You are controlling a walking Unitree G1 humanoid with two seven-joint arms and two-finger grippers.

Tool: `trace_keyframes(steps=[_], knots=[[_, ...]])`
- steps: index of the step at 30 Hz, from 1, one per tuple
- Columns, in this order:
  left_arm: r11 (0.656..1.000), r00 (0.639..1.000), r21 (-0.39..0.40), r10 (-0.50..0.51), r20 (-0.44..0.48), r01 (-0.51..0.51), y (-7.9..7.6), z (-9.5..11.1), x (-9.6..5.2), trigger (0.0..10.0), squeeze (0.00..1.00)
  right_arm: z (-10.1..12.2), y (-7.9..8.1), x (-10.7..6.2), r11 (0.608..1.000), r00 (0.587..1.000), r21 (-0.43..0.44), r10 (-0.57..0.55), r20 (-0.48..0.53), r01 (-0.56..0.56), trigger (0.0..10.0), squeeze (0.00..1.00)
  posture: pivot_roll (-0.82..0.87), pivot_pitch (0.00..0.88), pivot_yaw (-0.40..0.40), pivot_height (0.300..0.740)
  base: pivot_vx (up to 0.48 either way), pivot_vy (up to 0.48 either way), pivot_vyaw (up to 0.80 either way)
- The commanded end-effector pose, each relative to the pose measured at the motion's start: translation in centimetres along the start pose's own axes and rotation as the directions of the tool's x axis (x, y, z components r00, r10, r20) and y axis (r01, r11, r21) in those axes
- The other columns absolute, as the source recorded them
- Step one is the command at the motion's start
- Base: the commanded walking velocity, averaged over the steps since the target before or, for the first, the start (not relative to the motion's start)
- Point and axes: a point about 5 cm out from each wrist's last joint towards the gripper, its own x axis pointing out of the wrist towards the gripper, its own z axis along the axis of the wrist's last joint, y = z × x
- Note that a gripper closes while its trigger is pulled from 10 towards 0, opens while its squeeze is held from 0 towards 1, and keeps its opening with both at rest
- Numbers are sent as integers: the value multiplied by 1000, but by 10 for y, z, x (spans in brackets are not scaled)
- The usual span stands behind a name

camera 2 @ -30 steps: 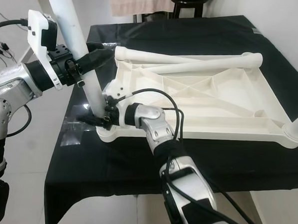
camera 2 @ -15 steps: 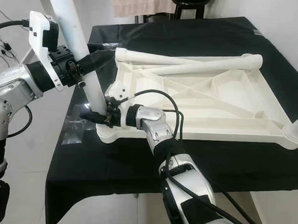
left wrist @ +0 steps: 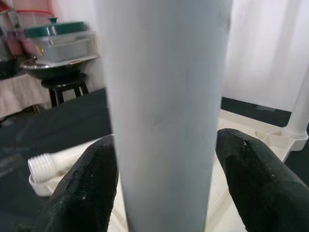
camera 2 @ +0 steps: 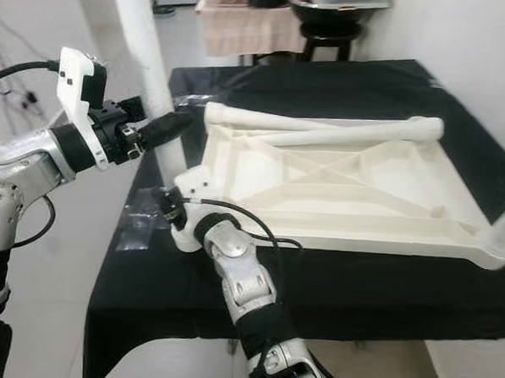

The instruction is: Building children table

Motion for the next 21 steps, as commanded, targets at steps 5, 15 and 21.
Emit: trace_keyframes(steps=[5, 15, 21], knots=[[1000, 1000, 5, 10, -14, -10, 3, -4, -4, 10000, 0, -7, 28, 7, 999, 995, 45, 6, -95, -2, 0, 0, -20, 91, 67, 740, 0, 0, 0], [1000, 1000, 9, 6, -8, -6, 4, -2, -4, 0, 0, 4, 27, 6, 998, 999, 55, 43, -33, -41, 10000, 0, -18, 85, 69, 740, 0, 0, 0], [1000, 1000, 12, 6, -10, -6, 4, -3, -4, 0, 0, 20, 0, 9, 979, 979, 56, 194, 65, -198, 10000, 1000, -19, 83, 67, 740, 0, 0, 0]])
